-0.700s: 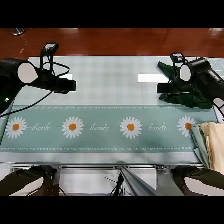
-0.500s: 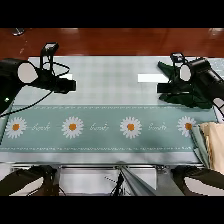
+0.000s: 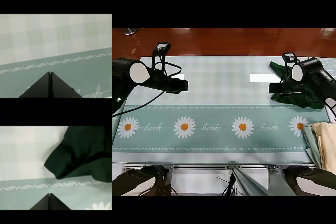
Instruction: Fold the shirts.
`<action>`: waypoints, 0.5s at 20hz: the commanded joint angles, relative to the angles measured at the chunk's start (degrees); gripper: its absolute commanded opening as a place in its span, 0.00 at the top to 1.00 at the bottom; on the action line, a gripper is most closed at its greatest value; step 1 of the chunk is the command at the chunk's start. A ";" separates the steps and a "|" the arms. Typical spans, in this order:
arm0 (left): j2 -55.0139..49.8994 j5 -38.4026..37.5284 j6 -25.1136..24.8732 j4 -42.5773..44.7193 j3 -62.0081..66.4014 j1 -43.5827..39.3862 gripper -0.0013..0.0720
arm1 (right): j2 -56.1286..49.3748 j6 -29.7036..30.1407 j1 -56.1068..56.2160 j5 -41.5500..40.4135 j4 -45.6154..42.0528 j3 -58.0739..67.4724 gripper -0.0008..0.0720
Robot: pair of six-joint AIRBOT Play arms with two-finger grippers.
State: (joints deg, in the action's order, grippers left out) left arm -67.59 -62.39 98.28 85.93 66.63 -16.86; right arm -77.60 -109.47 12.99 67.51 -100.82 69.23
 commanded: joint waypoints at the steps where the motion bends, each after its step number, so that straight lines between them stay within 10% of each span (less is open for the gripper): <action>1: 0.00 0.00 -0.02 0.02 -0.02 0.07 0.93 | -0.04 -0.09 0.02 -0.94 0.22 -0.02 0.94; 7: -0.02 11.30 -0.02 0.04 -0.04 0.07 0.93 | -0.28 0.55 0.00 -13.11 -13.62 -0.04 0.93; 8: -0.11 14.93 -0.02 0.02 -0.04 0.11 0.93 | -0.83 -0.70 -0.48 -16.13 -19.71 -0.02 0.69; 9: -0.39 18.05 0.00 0.02 -0.04 0.11 0.86 | -1.79 -1.84 -1.77 -20.20 -24.48 -0.02 0.10; 10: -0.83 20.09 0.00 0.02 -0.04 0.04 0.50 | -2.86 -3.17 -3.56 -23.15 -27.43 -0.02 0.13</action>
State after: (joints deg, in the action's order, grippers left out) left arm -67.90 -51.07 98.26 85.95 66.61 -16.84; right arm -78.85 -110.08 11.68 54.08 -115.37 69.23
